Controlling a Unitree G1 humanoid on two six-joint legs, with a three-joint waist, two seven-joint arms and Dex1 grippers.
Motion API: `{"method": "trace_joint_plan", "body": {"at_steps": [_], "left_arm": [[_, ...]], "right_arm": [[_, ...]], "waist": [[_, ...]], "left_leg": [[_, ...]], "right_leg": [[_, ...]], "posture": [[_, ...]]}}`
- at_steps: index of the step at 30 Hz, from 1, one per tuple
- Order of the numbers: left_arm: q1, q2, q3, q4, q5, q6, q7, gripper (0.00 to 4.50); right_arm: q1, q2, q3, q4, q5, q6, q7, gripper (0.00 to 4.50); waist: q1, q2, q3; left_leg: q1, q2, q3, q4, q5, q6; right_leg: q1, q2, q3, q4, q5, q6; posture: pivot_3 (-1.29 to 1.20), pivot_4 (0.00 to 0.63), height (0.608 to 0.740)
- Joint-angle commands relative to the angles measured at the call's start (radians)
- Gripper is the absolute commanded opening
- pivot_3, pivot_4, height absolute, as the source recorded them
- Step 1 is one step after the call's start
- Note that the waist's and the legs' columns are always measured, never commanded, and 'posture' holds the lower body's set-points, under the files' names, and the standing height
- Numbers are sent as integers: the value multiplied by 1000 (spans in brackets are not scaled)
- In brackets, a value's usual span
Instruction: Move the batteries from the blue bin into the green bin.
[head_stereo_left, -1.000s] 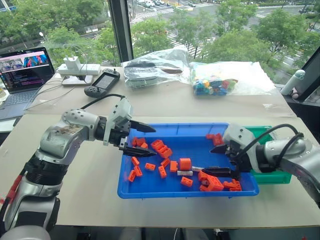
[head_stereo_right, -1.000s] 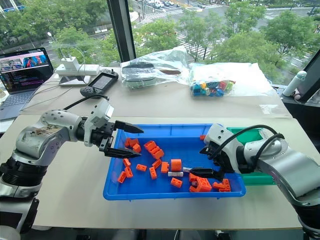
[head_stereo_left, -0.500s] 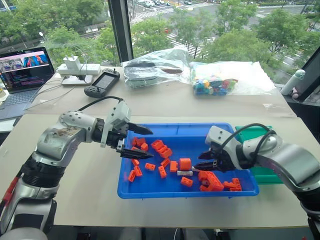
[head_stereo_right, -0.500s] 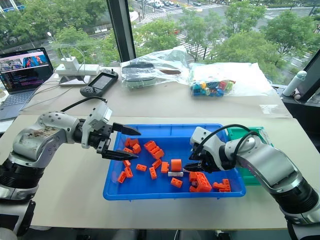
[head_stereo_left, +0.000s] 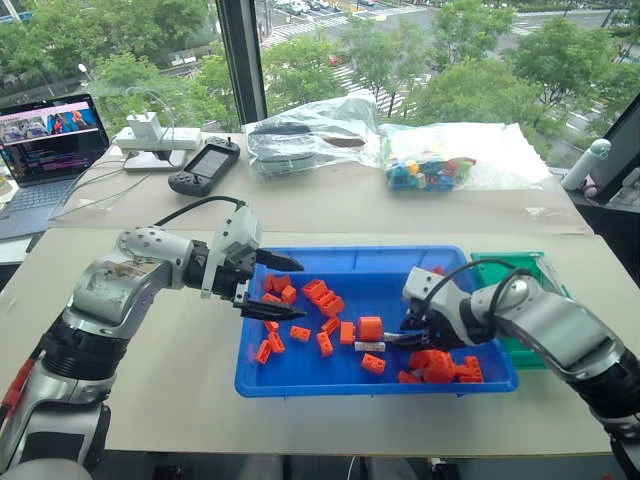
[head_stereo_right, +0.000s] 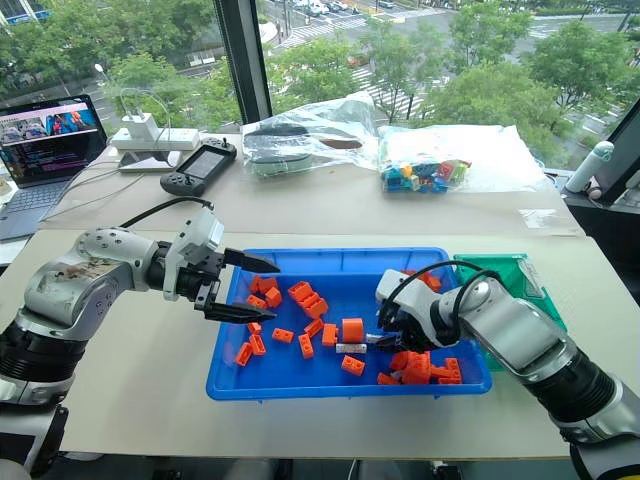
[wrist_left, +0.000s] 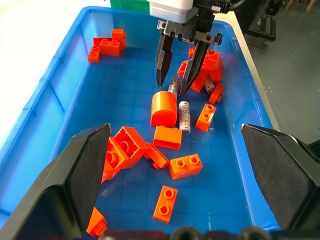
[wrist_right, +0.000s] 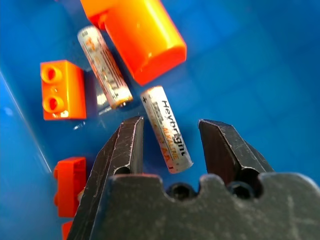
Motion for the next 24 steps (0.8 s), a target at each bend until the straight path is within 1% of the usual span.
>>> {"method": "trace_joint_plan", "body": {"at_steps": [1, 3, 4, 5, 7, 9, 13, 16, 19, 21, 24], "left_arm": [[-4, 18, 14, -21, 8, -6, 4, 4500], [-5, 17, 14, -20, 8, -4, 3, 4500], [-5, 17, 15, -21, 8, -3, 1, 4500], [-6, 16, 14, -21, 7, -1, -2, 4500], [-8, 15, 14, -21, 2, 0, -9, 4500], [-16, 7, 16, -19, -11, 2, -18, 4500], [-54, -42, 38, 4, -46, 1, -13, 4500], [-76, -62, 35, 17, -66, 8, -26, 4500], [-94, -79, 19, 39, -60, -5, -36, 4500], [-111, -96, 4, 60, -56, -16, -47, 4500], [-126, -113, -12, 84, -45, -29, -67, 4500]], "right_arm": [[-6, 15, 12, 0, -25, -21, 4, 1400], [-4, 14, 2, -7, -29, -20, 9, 638], [-5, 11, -3, -12, -30, -20, 12, 327], [-6, 8, -14, -18, -27, -21, 16, 235], [-15, 1, -48, -29, -11, -15, 25, 236], [-30, -29, -90, -42, 0, -26, 49, 236], [-69, -89, -260, -37, 49, 1, 64, 236], [-52, -191, -377, -14, 48, 4, 76, 236], [16, -306, -474, 21, 22, -19, 79, 236], [125, -397, -577, 72, -16, -40, 87, 236], [270, -442, -676, 98, -45, -70, 93, 236]], "waist": [[0, 0, 0], [0, 0, 0], [0, 0, 0], [0, 0, 0], [1, 0, 0], [2, 0, 0], [8, 0, 0], [12, 0, 0], [18, 0, 0], [20, 0, 0], [18, 0, 0]], "left_leg": [[0, 0, 0, 0, 0, 0], [0, 0, 0, 0, 0, 0], [0, 0, 0, 0, 0, 0], [0, 0, 0, 0, 0, 0], [0, 0, 0, 0, 0, 0], [0, 0, 0, 0, 0, 0], [0, 0, 0, 0, 0, 0], [0, 0, 0, 0, 0, 0], [0, -1, 0, 0, 0, 0], [-1, -1, 1, 0, 0, 1], [-1, -1, 1, 0, 0, 1]], "right_leg": [[0, 0, 0, 0, 0, 0], [0, 0, 0, 0, 0, 0], [0, 0, 0, 0, 0, 0], [0, 0, 0, 0, 0, 0], [0, 0, 0, 0, 0, 0], [0, 0, 0, 0, 0, 0], [0, 0, 0, 0, 0, 0], [0, 0, 0, -1, 0, 0], [1, -1, 0, 0, 0, 0], [1, -1, 0, 0, 0, 0], [1, -1, 0, -1, 0, 0]], "posture": [[0, 150, 732], [0, 150, 732], [0, 150, 732], [0, 150, 732], [0, 150, 732], [0, 150, 732], [0, 150, 732], [0, 150, 732], [0, 150, 732], [0, 150, 732], [0, 150, 732]]}}
